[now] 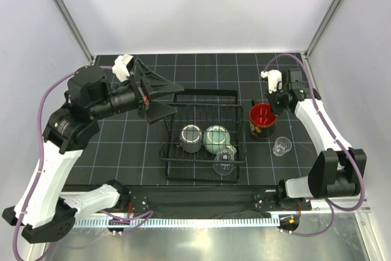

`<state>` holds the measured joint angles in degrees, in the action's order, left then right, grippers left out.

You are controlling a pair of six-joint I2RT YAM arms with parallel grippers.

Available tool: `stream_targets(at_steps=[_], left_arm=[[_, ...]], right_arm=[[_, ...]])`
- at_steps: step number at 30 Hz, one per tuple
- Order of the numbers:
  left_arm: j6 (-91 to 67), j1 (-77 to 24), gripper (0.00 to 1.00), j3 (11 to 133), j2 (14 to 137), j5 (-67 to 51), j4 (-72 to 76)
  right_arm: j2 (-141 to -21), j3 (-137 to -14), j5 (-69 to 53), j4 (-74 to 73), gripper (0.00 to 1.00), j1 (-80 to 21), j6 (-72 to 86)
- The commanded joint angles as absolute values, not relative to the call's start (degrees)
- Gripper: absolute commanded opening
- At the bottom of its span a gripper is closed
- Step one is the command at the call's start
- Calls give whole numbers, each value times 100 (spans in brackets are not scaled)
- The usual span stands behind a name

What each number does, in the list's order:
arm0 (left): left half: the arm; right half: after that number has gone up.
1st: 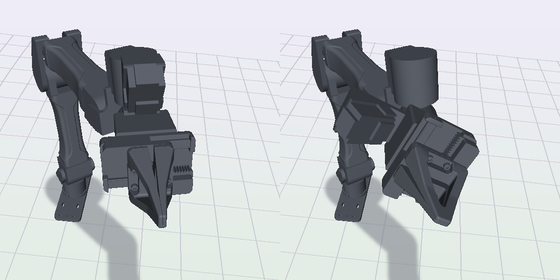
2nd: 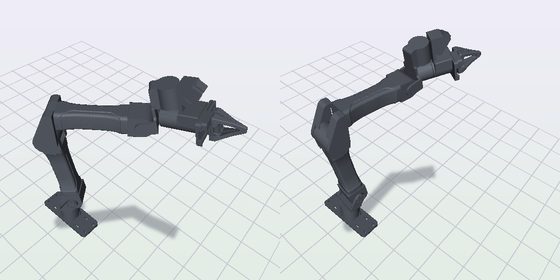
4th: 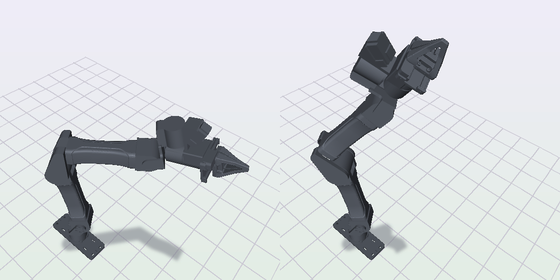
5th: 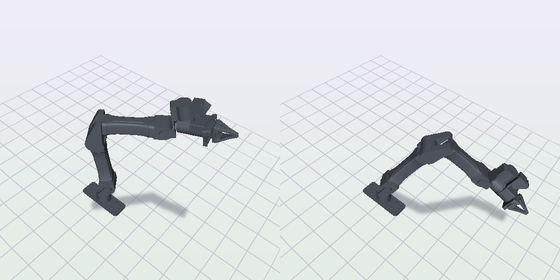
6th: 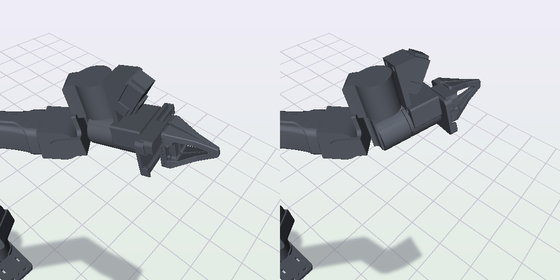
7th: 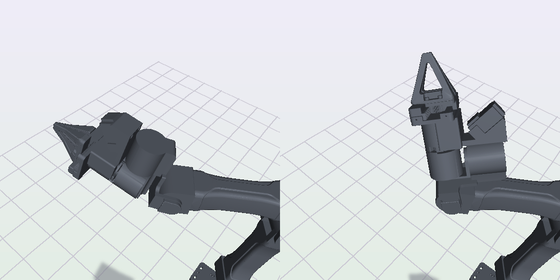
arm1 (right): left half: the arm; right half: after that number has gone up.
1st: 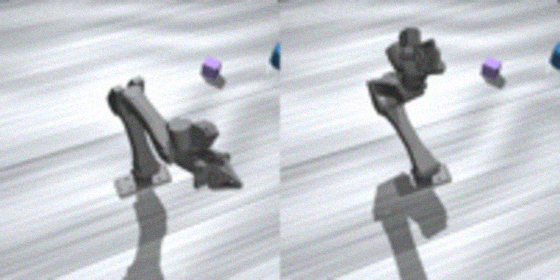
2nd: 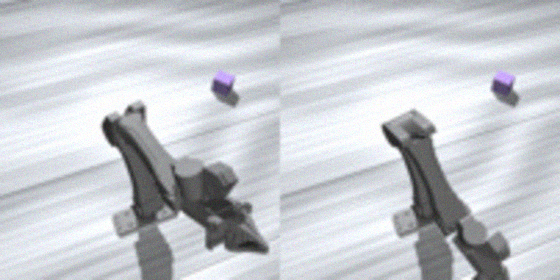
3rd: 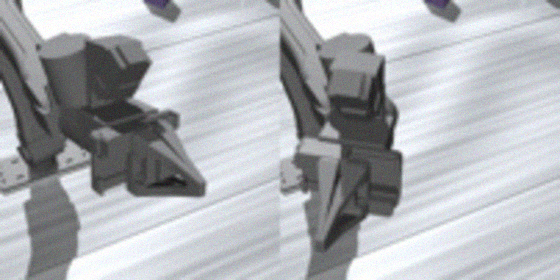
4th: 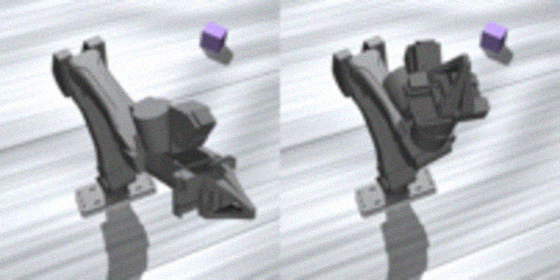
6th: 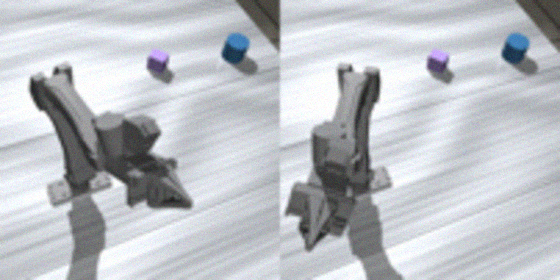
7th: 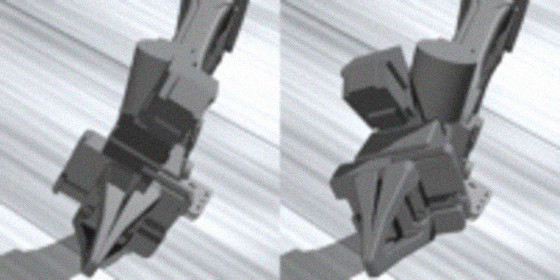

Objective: Load the cups into the dish rack

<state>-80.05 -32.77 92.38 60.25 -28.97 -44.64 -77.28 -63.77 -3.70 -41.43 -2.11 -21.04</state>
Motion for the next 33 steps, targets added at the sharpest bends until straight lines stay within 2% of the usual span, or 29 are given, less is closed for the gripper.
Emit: stream_targets(at_steps=[1,6,11,14,15,17,18,20,21,22,24,25,28,29,33], left_arm=[[-7840,-3182,100,9158,5854,-3014,-4588],[-7831,-3129,100,9088,5696,-3102,-4579],[-7822,-2989,100,9088,5695,-3313,-4483],[-7831,-2927,100,9062,5722,-3428,-4412],[-7840,-2927,100,9044,5739,-3463,-4377],[-7892,-2918,100,8974,5748,-3550,-4272],[-7910,-2918,100,8904,5757,-3568,-4237],[-7945,-2909,100,8851,5766,-3612,-4149],[-7945,-2909,100,8833,5757,-3630,-4148],[-7945,-2909,100,8824,5783,-3647,-4140],[-7945,-2900,100,8789,5801,-3700,-4113],[-7954,-2909,100,8763,5809,-3735,-4113],[-7972,-2883,100,8728,5845,-3814,-4026],[-7989,-2874,100,8719,5871,-3858,-3982],[-8024,-2830,100,8675,5924,-3981,-3885]], right_arm=[[-7804,-6820,-1169,-3173,4,-211,-2671],[-8173,-6785,-1327,-3059,4,-202,-2839],[-8113,-6504,-1082,-2910,12,-229,-2865],[-7981,-6372,-932,-2830,31,-255,-2813],[-7946,-6372,-819,-2830,43,-290,-2786],[-7937,-6407,-537,-2909,52,-325,-2690],[-7928,-6451,-423,-2927,60,-334,-2594],[-7893,-6530,-54,-3049,69,-334,-2261],[-7866,-6669,208,-3128,76,-334,-2085],[-7840,-6793,637,-3242,78,-334,-1883],[-7822,-7196,1140,-3795,97,-334,-1031],[-7848,-7346,1491,-4328,100,-325,-628],[-7656,-7532,1634,-4728,100,-316,743],[-7438,-7480,1626,-4755,100,-325,1530],[-7312,-7488,1117,-4869,100,-273,2616]])
